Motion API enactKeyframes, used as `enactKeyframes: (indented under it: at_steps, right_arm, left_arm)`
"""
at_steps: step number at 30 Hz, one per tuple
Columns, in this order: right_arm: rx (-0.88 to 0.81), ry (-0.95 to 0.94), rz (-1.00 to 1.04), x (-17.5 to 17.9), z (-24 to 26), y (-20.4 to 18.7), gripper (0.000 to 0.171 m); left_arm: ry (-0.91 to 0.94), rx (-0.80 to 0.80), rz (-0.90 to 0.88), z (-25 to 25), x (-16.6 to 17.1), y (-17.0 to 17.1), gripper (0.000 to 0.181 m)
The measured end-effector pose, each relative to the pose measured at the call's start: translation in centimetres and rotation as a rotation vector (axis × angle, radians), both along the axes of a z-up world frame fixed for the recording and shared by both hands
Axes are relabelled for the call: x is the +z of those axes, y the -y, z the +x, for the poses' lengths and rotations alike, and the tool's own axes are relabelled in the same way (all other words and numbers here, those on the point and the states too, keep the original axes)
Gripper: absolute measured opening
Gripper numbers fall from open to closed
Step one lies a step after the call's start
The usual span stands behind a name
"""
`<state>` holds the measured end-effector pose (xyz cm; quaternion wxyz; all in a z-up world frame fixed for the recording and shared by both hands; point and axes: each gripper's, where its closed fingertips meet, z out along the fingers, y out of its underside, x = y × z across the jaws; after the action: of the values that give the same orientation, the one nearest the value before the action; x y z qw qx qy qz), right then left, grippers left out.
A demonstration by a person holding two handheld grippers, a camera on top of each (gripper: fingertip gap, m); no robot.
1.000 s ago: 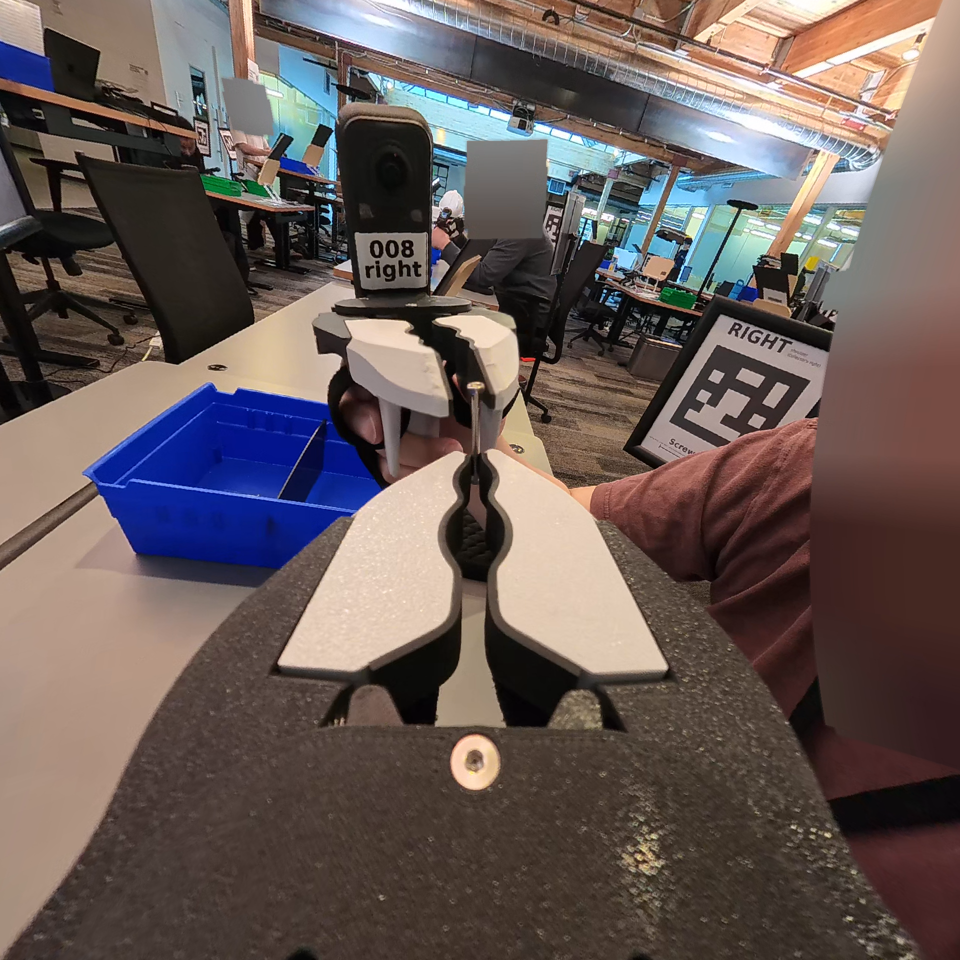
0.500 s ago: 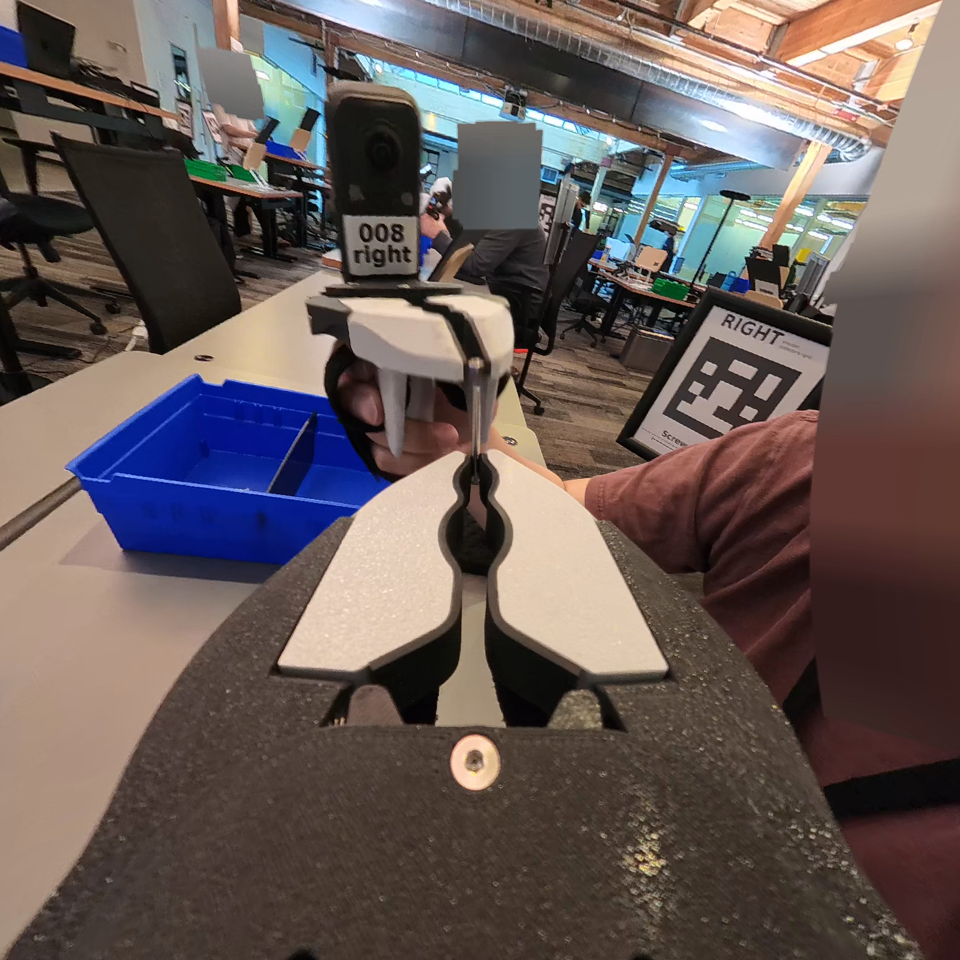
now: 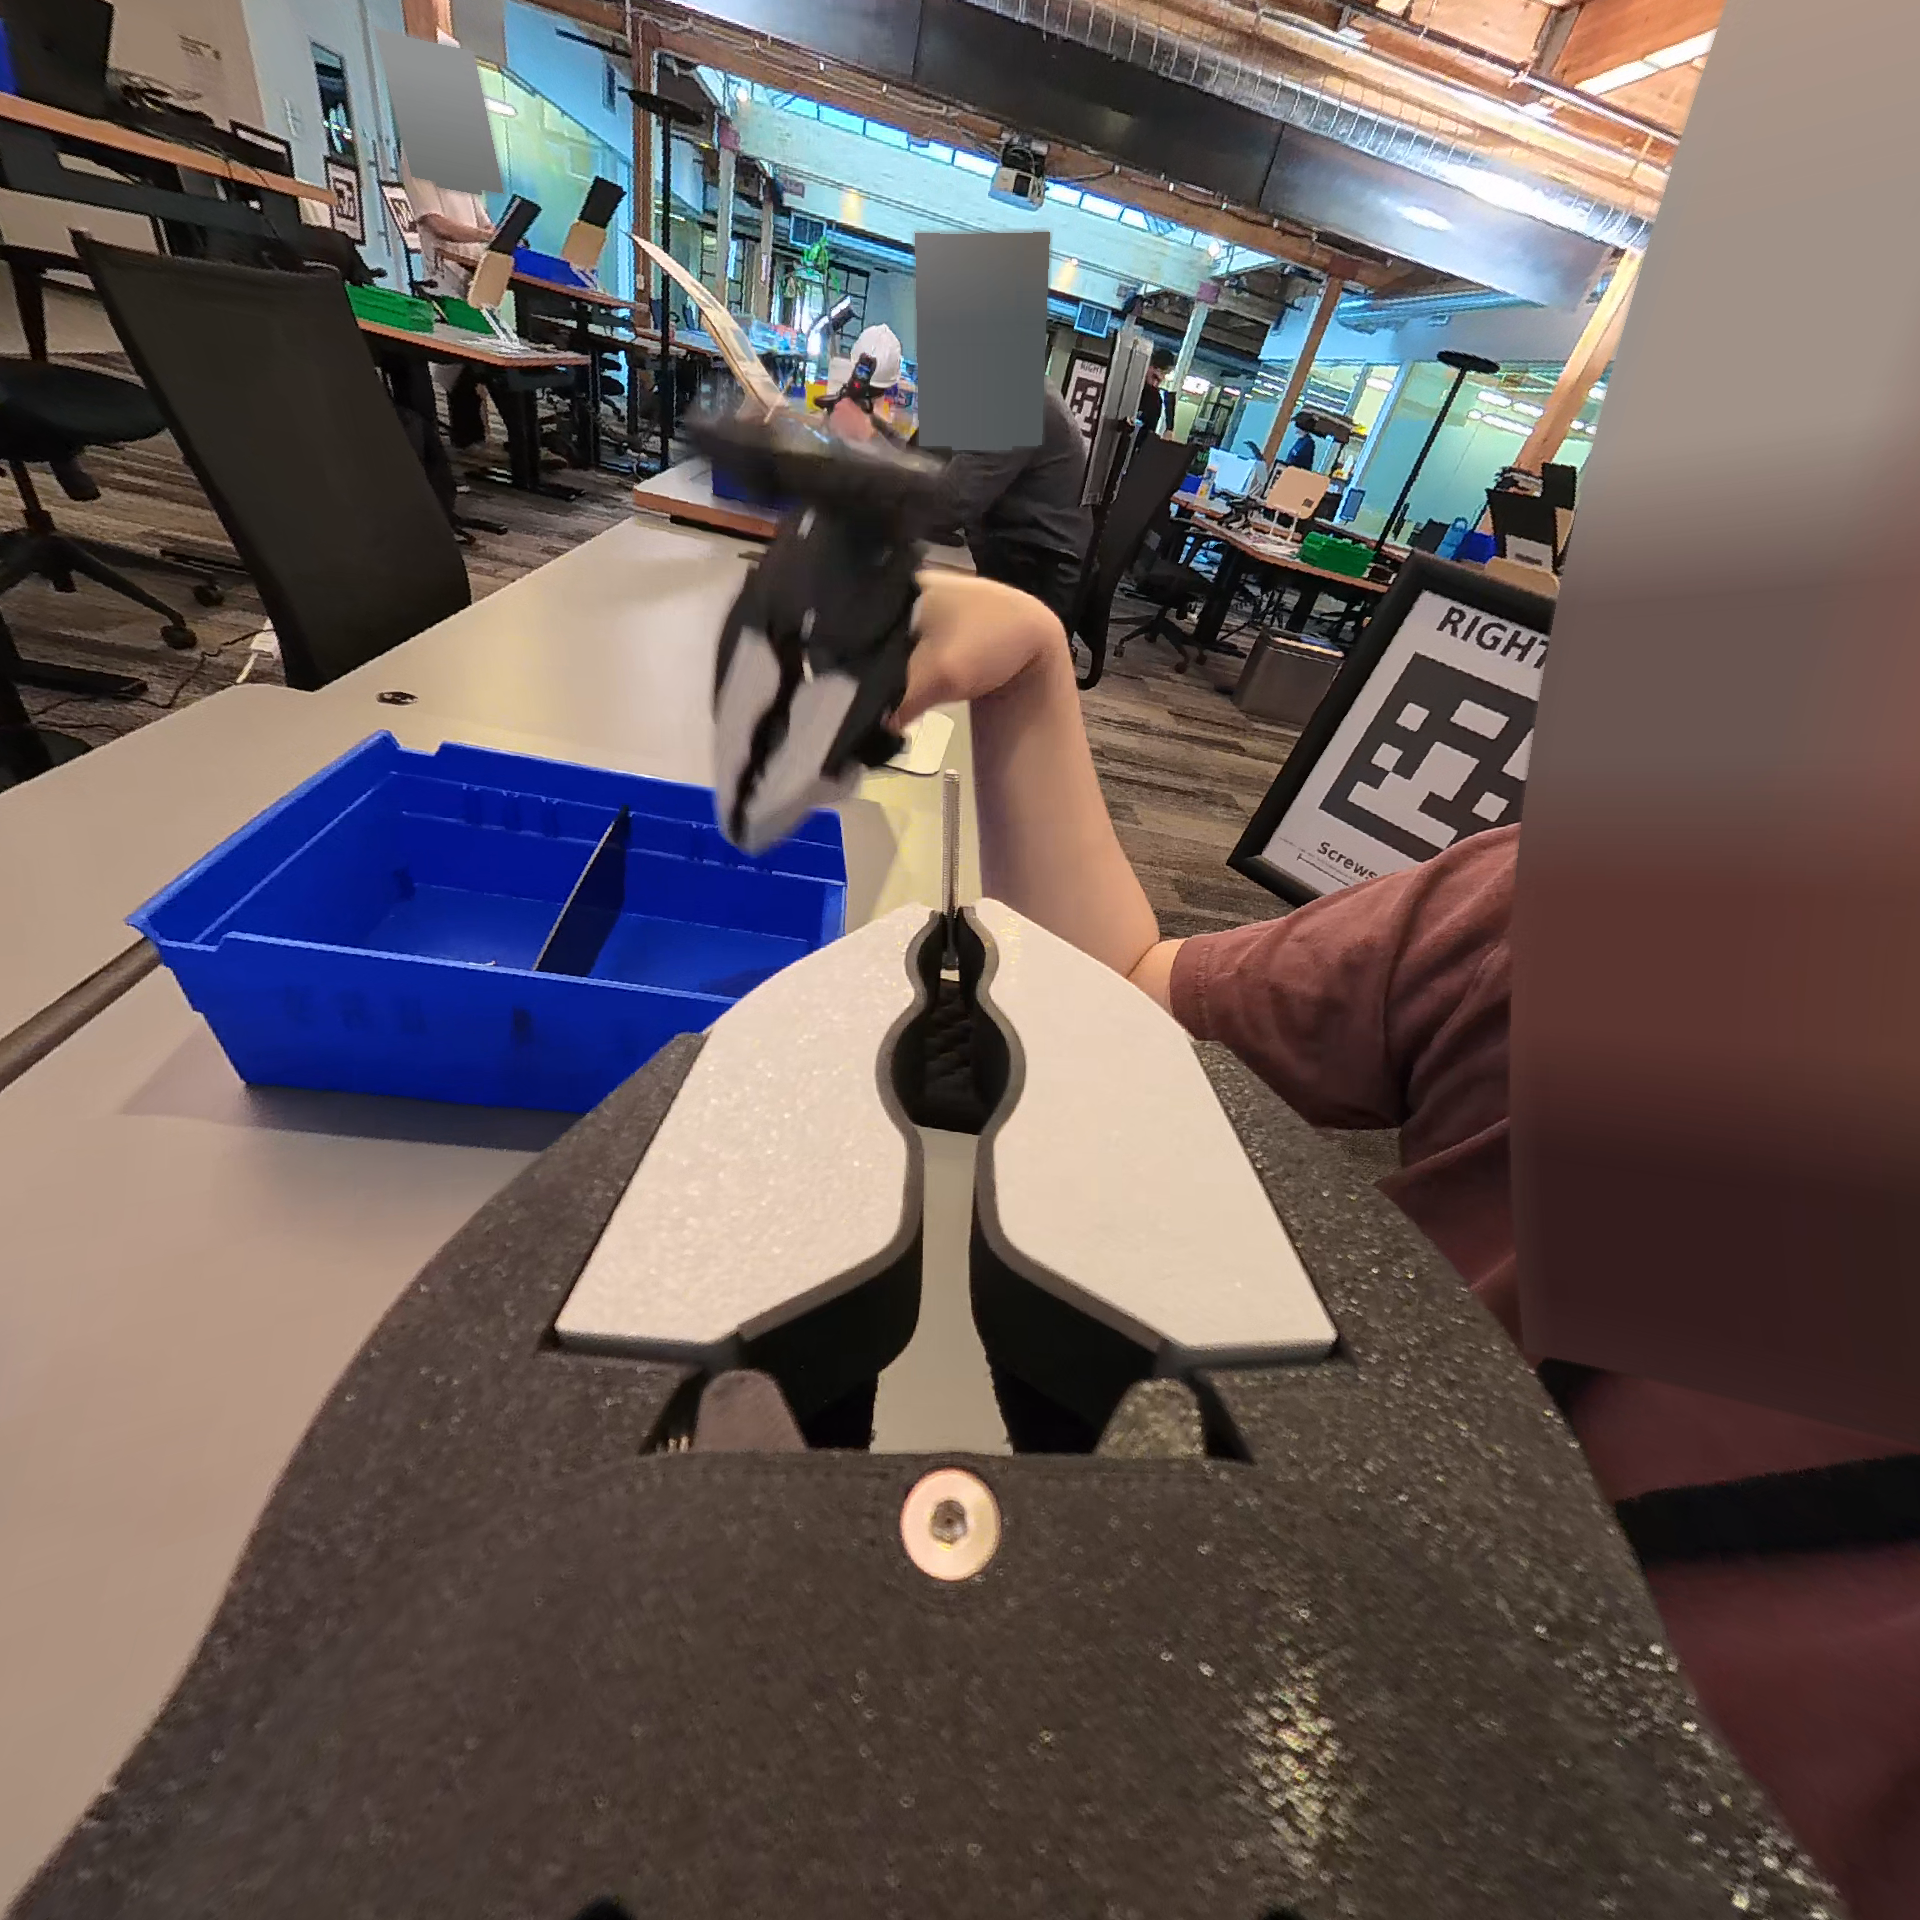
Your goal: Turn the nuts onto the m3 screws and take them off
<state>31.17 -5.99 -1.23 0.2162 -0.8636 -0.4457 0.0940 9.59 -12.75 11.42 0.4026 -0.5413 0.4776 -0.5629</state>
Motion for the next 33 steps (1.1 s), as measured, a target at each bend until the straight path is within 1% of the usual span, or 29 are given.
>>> enactKeyframes:
  at_steps: [1,2,4,6,8,10,12,15,16,18,19,20,22,25,27,29,30,31,33]
  right_arm:
    - [-0.061,0.072,-0.120,-2.3,2.2,0.6,0.007]
    - [-0.121,0.143,-0.197,-4.1,4.2,0.6,0.006]
    - [-0.216,0.200,-0.302,-6.7,6.2,-0.5,0.007]
    - [-0.228,0.220,-0.378,-8.7,6.7,-1.3,0.007]
    - [-0.206,0.275,-0.465,-10.6,7.4,-0.7,0.007]
    - [-0.220,0.315,-0.513,-11.9,8.1,-0.6,0.007]
    - [-0.258,0.281,-0.523,-12.4,8.2,-1.1,0.009]
    - [-0.292,0.184,-0.492,-11.5,7.8,-1.7,0.022]
    - [-0.297,0.160,-0.450,-10.8,7.7,-2.0,0.028]
    - [-0.294,0.114,-0.345,-8.4,7.1,-2.5,0.028]
    - [-0.279,0.106,-0.260,-6.8,6.6,-2.8,0.028]
    - [-0.245,0.083,-0.155,-4.8,5.7,-3.3,0.028]
    - [-0.123,-0.031,0.072,-0.1,2.0,-3.9,0.028]
    - [0.096,-0.327,0.386,8.2,-6.0,-3.5,0.029]
    - [0.204,-0.628,0.525,14.1,-11.5,-1.9,0.029]
    - [0.283,-0.977,0.529,18.5,-15.3,0.6,0.027]
    - [0.305,-1.114,0.492,19.6,-16.5,1.5,0.023]
    - [0.323,-1.208,0.444,20.0,-17.5,2.0,0.021]
    - [0.367,-1.296,0.360,19.6,-19.1,2.5,0.018]
  left_arm:
    - [-0.002,0.002,-0.001,0.0,-0.1,-0.1,0.002]
    - [-0.004,0.003,-0.005,0.1,-0.2,-0.2,0.002]
    - [-0.004,0.003,-0.016,0.1,-0.3,-0.3,0.002]
    - [-0.006,0.008,-0.020,0.1,-0.4,-0.5,0.002]
    - [-0.010,0.012,-0.019,0.1,-0.5,-0.5,0.002]
    - [-0.015,0.017,-0.016,0.2,-0.6,-0.6,0.002]
    - [-0.017,0.017,-0.020,0.2,-0.7,-0.7,0.002]
    - [-0.016,0.030,-0.024,0.1,-0.8,-1.2,0.002]
    - [-0.016,0.033,-0.025,0.1,-0.8,-1.3,0.002]
    - [-0.014,0.038,-0.026,0.0,-0.8,-1.4,0.002]
    - [-0.017,0.049,-0.019,0.0,-0.9,-1.5,0.002]
    - [-0.023,0.066,-0.004,0.1,-1.0,-1.7,0.002]
    - [-0.031,0.095,0.026,0.1,-1.1,-2.1,0.002]
    - [-0.027,0.117,0.039,0.1,-1.1,-2.4,0.002]
    - [-0.020,0.127,0.038,0.1,-1.1,-2.6,0.002]
    - [-0.008,0.134,0.038,-0.1,-0.8,-2.7,0.002]
    - [-0.003,0.137,0.038,-0.2,-0.7,-2.8,0.002]
    - [0.002,0.140,0.039,-0.3,-0.6,-2.8,0.002]
    - [0.006,0.145,0.042,-0.4,-0.5,-2.8,0.002]
